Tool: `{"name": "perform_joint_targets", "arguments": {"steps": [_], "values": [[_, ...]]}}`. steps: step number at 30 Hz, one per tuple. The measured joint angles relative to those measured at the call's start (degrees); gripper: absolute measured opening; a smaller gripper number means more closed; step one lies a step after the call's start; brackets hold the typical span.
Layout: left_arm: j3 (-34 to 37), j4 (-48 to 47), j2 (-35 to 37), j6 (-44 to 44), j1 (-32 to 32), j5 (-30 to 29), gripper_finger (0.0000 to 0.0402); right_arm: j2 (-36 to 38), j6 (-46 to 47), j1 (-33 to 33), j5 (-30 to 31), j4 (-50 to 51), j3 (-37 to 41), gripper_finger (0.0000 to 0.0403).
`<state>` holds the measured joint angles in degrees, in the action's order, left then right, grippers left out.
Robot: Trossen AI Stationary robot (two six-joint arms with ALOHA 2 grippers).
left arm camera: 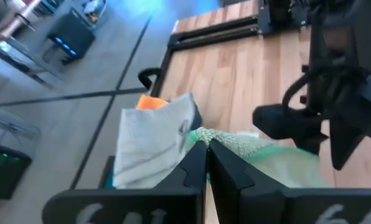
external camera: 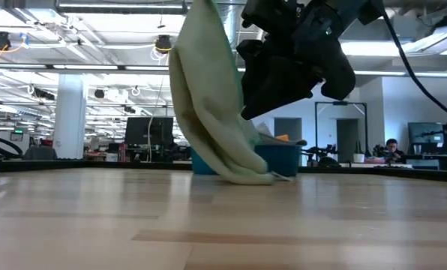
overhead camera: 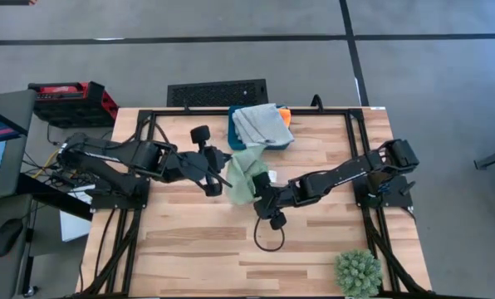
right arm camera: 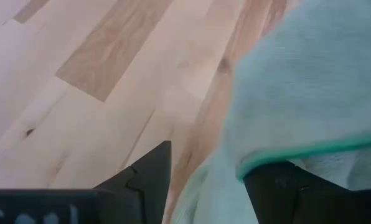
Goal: Fold microfiber towels
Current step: Fold the green microfiber cloth
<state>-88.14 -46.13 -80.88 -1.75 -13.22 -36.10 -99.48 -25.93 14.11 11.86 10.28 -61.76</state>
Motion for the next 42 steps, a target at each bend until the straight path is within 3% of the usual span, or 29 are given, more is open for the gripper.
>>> {"name": "perform_joint_targets", "arguments": {"steps": [8,15,20,28,34,42], "values": [[-5.2,-0.1,0.0,-4.6,-1.7,-1.5,0.0000,0.0,0.4,-1.2,0.5,-0.4,0.0,0.0210],[-8.2,-1.1,0.0,-5.3,-3.3,-1.9,0.0000,0.0,2.1,-2.8,4.6,-3.3,0.0,0.0210],[-8.6,-0.9,0.0,-6.8,-4.5,-5.2,0.0000,-0.8,4.6,-3.4,4.2,-3.3,0.0,0.0210],[-8.6,-0.7,0.0,-7.5,-4.9,-9.1,0.0000,-1.1,8.2,-3.6,-4.3,-3.3,0.0,0.0210],[-8.6,-0.5,0.0,-8.0,-4.9,-10.1,0.0000,-1.1,11.2,-3.7,-7.5,-1.9,0.0,0.0206],[-8.6,-0.5,0.0,-8.2,-4.9,-11.1,0.0000,-1.1,14.8,-2.9,-9.8,2.7,0.0,0.0164]]}}
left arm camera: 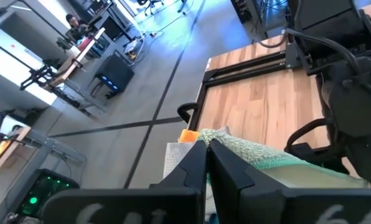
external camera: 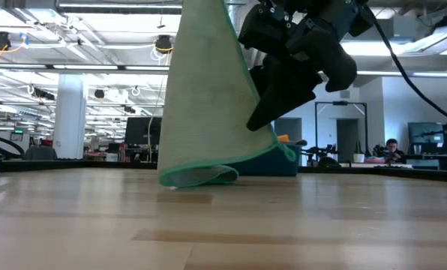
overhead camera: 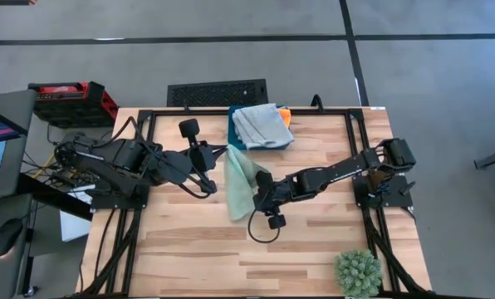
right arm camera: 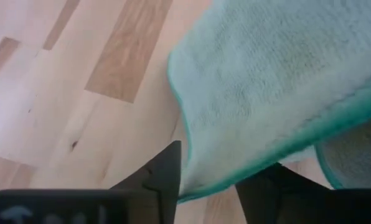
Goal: Fold microfiber towels
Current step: Fold the green microfiber cloth
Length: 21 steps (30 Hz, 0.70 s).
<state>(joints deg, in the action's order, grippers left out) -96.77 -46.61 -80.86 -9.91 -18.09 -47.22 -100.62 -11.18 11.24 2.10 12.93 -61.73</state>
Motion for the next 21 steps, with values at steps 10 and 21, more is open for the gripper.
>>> {"name": "perform_joint_targets", "arguments": {"steps": [10,21], "values": [[0.0,-0.1,0.0,0.0,0.0,-0.1,0.0000,0.0,2.2,0.5,-0.6,0.7,0.1,0.0060],[0.0,-10.5,0.0,10.5,0.0,-3.6,0.0000,5.7,7.2,6.2,10.1,14.9,0.2,0.0007]]}}
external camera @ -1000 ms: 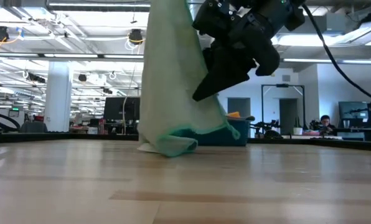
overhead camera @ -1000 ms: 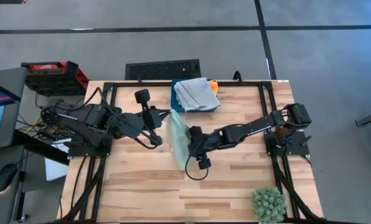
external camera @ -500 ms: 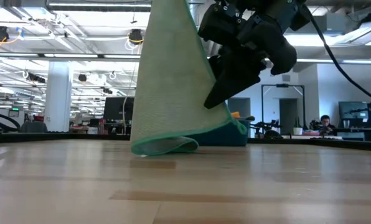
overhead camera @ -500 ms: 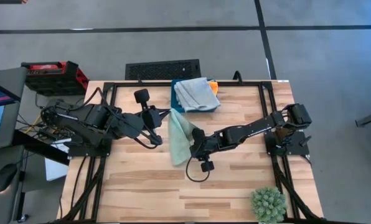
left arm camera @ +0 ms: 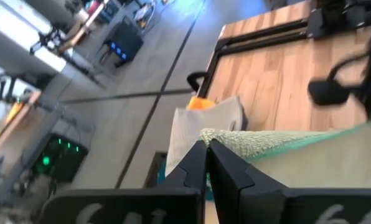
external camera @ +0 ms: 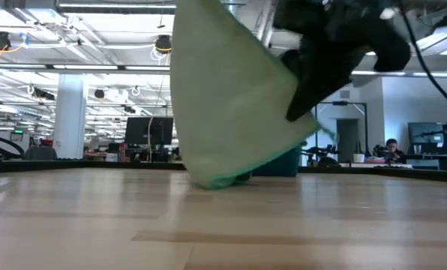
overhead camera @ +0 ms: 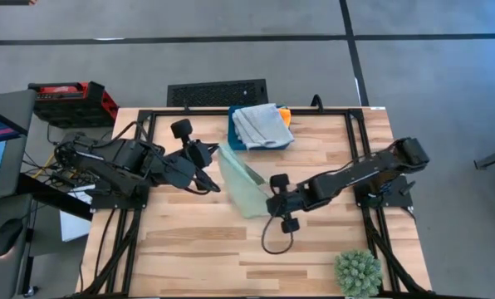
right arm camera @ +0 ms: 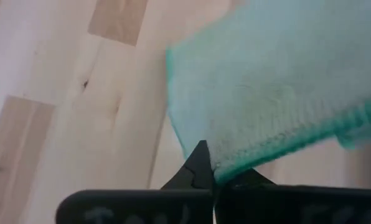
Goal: Fold microfiber towels
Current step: Fold the green microfiber cloth
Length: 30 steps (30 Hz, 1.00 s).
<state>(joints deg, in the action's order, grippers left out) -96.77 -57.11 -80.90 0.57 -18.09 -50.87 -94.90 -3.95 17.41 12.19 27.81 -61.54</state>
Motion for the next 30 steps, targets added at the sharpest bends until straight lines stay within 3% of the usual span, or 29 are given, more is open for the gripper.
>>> {"name": "perform_joint_targets", "arguments": {"steps": [8,16,19,25,30], "values": [[0.5,-11.6,0.0,12.6,0.0,0.4,0.0000,12.5,5.8,3.6,12.5,10.7,0.0,0.0005],[0.5,-22.1,-1.7,25.0,0.0,4.4,0.0000,24.8,5.6,3.1,21.7,13.3,-1.4,0.0006],[0.6,-22.7,-1.8,27.0,0.0,1.3,0.0000,27.4,4.8,2.4,25.7,14.6,-3.5,0.0003],[0.5,-21.9,-1.5,27.1,0.2,-11.1,0.0000,29.9,-0.7,-0.5,30.8,15.2,-7.0,0.0006],[0.5,-21.8,-1.5,26.9,2.4,-13.6,0.0000,30.2,-4.5,-4.6,33.6,15.2,-9.9,0.0005]]}}
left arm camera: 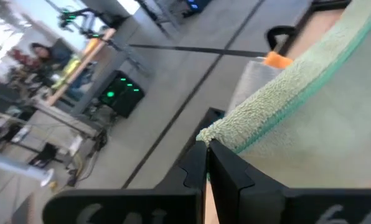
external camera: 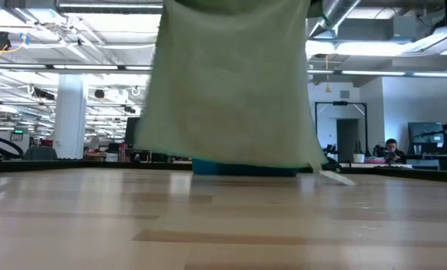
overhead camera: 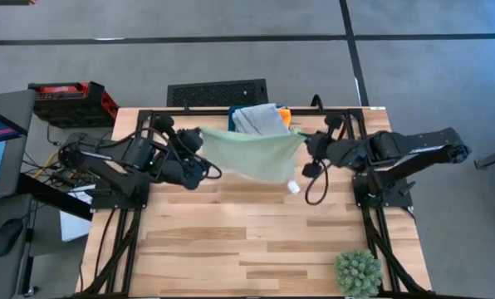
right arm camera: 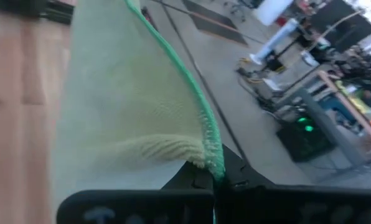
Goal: Fold microfiber towels
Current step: Fold the green microfiber cloth
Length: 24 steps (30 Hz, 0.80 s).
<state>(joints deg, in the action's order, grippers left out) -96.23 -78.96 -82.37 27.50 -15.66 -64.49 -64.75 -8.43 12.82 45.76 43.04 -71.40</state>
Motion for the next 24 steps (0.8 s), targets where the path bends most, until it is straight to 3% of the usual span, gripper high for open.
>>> {"name": "perform_joint_targets", "arguments": {"steps": [4,9,15,21,24], "values": [[0.0,0.1,0.0,-1.0,2.4,-3.6,0.0000,-0.1,-2.5,-3.9,1.9,-0.2,-1.5,0.0005],[0.0,0.2,-0.2,-1.9,3.9,-3.7,0.0000,-0.2,-2.0,-6.2,2.3,0.0,-1.7,0.0005],[3.1,0.1,-0.3,-0.9,0.1,4.1,0.0000,-0.2,6.1,-0.8,-2.3,5.7,-1.7,0.0006],[10.1,1.1,-0.3,5.8,-6.1,13.3,0.0000,-1.9,19.6,7.8,-5.4,15.8,-1.5,0.0006],[13.9,2.8,-0.3,10.0,-9.4,16.7,0.0000,-3.5,25.2,11.8,-9.1,16.0,0.7,0.0007]]}}
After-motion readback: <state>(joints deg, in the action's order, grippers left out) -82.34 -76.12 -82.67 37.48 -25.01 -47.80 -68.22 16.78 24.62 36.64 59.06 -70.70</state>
